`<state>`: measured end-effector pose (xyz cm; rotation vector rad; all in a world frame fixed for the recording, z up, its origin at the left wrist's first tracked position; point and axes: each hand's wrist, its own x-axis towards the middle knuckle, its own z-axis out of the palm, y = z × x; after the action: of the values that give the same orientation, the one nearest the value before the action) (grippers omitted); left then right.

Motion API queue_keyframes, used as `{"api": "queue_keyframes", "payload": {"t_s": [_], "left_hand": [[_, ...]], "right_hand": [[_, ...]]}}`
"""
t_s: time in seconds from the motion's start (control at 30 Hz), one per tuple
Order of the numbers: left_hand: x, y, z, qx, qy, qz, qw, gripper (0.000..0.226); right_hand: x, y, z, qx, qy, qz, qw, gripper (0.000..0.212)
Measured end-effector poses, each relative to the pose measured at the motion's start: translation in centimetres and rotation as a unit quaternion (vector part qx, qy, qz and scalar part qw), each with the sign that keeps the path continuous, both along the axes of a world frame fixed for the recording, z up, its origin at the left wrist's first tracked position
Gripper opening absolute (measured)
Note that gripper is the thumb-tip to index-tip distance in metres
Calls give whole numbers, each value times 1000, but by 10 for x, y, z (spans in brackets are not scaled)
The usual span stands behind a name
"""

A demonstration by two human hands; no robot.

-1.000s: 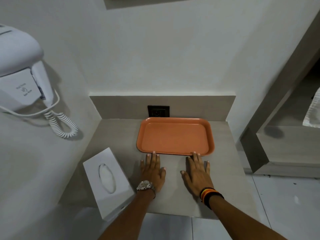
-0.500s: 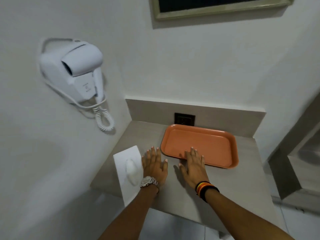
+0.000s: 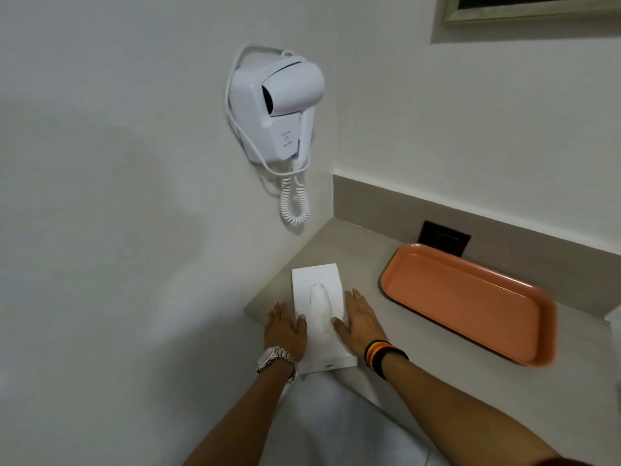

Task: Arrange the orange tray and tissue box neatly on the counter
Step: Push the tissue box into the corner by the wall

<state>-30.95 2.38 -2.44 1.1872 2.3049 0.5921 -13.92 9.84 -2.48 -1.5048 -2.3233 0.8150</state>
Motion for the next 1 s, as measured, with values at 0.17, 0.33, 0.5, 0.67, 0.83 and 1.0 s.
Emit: {"api": "queue_keyframes", "payload": {"t_s": [0.17, 0.33, 0.5, 0.67, 0.83, 1.0], "left_hand": [[9, -2, -5, 77, -189, 94, 974, 43], [15, 11, 2, 83, -305, 150, 937, 38], [6, 26, 9, 61, -297, 150, 941, 38], [-13, 66, 21, 43, -279, 108, 953, 37], [-33, 134, 36, 18, -259, 58, 964, 47], [-56, 197, 35, 13, -238, 5, 971, 44]], "right_hand": [[-12, -4, -6, -128, 134, -57, 981, 71], [-18, 0, -1, -208, 230, -110, 944, 57], [-24, 0, 0, -224, 280, -133, 924, 58], [-35, 19, 9, -229, 341, -164, 897, 60], [-53, 66, 28, -228, 375, -192, 878, 59], [-72, 113, 25, -230, 381, -212, 870, 58]]}}
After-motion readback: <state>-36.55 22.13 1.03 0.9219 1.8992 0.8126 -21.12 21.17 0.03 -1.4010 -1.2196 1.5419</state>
